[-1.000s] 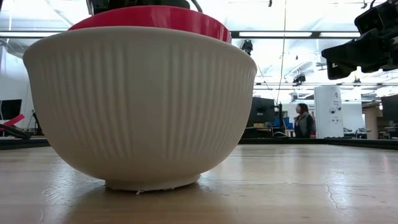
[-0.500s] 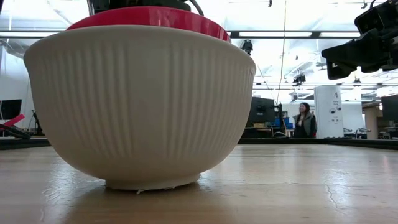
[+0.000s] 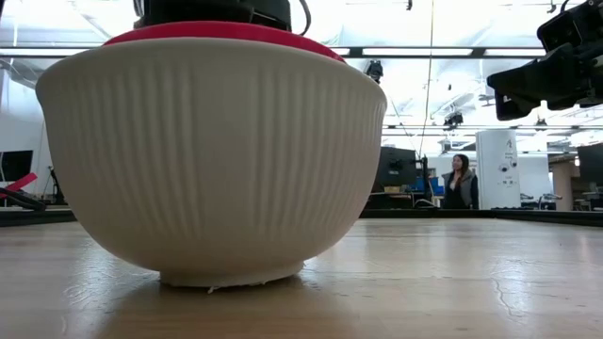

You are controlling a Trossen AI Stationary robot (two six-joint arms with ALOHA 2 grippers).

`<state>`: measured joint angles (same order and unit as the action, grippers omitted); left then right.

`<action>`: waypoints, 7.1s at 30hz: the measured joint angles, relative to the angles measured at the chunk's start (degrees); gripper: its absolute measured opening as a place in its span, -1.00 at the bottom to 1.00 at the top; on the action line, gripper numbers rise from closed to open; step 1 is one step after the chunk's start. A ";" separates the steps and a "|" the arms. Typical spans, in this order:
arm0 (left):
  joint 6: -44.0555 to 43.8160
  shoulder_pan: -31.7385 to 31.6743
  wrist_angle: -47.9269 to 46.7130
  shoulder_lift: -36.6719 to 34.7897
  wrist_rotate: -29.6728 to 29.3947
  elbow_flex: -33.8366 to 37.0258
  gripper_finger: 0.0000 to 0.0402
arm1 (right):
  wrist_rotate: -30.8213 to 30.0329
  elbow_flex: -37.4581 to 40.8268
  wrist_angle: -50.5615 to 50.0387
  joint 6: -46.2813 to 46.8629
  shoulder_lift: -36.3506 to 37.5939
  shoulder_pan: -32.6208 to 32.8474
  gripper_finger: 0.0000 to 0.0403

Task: Nest bowls inside each other
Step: Stack the red bowl on top of the green bowl, then return to Home Position

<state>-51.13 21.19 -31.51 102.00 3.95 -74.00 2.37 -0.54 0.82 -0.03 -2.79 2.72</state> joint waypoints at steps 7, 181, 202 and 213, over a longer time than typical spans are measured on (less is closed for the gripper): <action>-0.03 0.00 -0.30 -0.02 0.02 0.00 -0.27 | 0.00 0.00 0.00 0.00 0.00 0.00 -0.96; 36.46 7.48 59.07 -83.55 -18.28 73.48 -0.27 | -0.01 -0.01 0.00 0.02 0.00 0.02 -0.96; 35.41 7.48 41.84 -83.55 -18.15 73.55 -0.27 | 0.00 -0.01 0.00 0.02 0.02 0.00 -0.96; 26.68 7.43 34.35 -83.36 -18.01 73.57 -0.27 | 0.00 -0.01 0.00 0.00 0.02 0.01 -0.96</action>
<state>-24.46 28.62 2.84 18.64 -14.05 -0.43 2.37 -0.54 0.82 -0.03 -2.76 2.73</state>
